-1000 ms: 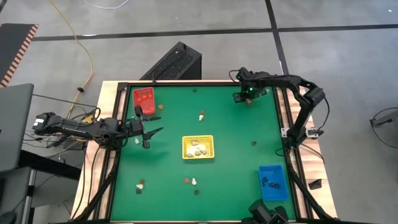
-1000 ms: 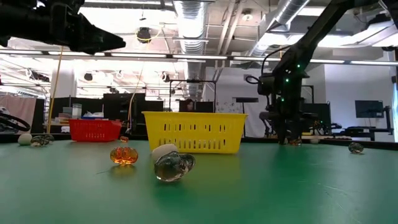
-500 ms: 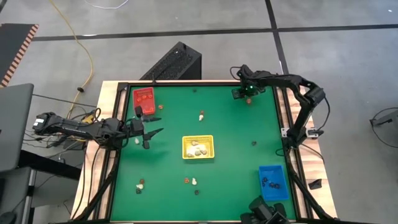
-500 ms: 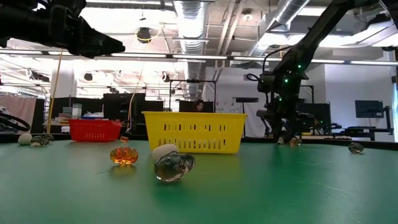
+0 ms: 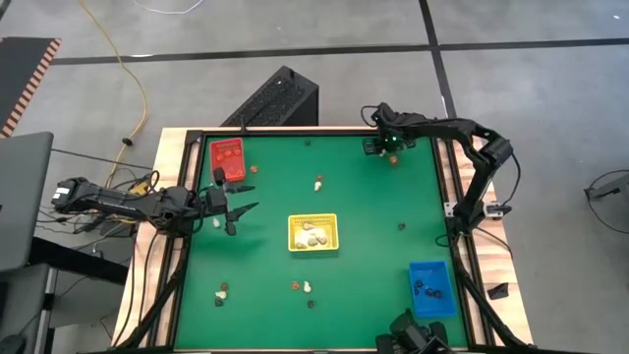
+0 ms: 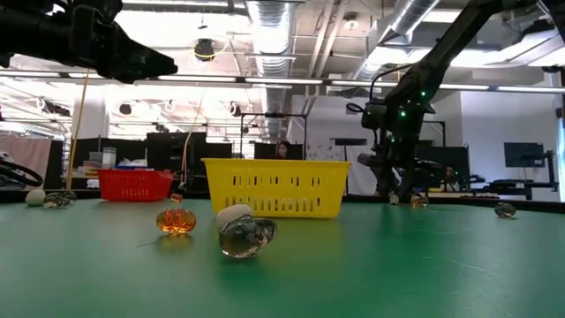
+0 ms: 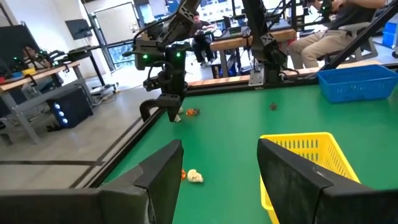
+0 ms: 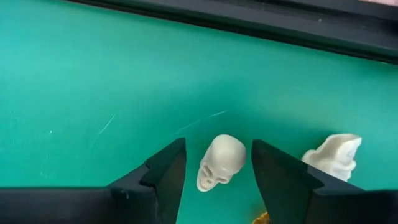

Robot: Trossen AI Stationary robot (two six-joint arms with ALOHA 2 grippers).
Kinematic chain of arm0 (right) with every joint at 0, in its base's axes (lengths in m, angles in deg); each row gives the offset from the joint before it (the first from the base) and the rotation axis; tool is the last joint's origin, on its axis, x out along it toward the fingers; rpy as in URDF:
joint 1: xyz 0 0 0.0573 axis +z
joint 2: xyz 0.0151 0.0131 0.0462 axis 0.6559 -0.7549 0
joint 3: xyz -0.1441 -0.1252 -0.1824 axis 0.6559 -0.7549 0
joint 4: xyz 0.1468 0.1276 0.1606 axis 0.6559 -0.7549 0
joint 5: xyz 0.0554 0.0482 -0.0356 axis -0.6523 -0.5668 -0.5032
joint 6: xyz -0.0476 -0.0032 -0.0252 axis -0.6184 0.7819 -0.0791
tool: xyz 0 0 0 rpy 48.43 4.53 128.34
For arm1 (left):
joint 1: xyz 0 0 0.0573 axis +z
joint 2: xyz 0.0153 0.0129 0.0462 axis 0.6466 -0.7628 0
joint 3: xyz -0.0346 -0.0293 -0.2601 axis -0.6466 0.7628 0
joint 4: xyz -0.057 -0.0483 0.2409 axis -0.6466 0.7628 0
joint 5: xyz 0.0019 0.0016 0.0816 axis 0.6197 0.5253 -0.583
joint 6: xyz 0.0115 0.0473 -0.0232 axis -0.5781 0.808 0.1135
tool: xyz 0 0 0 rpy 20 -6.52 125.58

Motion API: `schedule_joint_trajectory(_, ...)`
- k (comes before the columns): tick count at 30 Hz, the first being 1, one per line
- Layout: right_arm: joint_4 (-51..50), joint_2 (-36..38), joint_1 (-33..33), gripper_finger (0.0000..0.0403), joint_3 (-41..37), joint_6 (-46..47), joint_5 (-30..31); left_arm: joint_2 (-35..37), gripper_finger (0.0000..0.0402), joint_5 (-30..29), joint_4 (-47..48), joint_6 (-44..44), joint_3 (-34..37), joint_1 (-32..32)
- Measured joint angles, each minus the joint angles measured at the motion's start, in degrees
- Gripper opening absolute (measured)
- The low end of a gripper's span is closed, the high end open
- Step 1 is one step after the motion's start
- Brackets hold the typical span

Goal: Sort Halloween decoration
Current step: Put the white skull toy into the yellow bin

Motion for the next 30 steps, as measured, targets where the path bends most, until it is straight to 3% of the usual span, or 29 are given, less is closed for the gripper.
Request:
schedule_joint_trajectory(11, -0.4, 0.0, 1.3, 0.0154, -0.7, 1.8, 1.6, 0.0, 0.0198, 0.0, -0.1, -0.4, 0.0, 0.0)
schedule_joint_trajectory(24, 1.0, 0.0, 3.8, 0.0131, -2.1, 1.6, 3.3, 0.0, 0.0198, 0.1, -0.1, -1.2, 0.0, 0.0)
schedule_joint_trajectory(30, 2.5, 0.0, 6.3, 0.0113, -2.1, 0.5, 0.0, 0.0, 0.0198, 0.1, -0.1, -1.3, 0.0, 0.0)
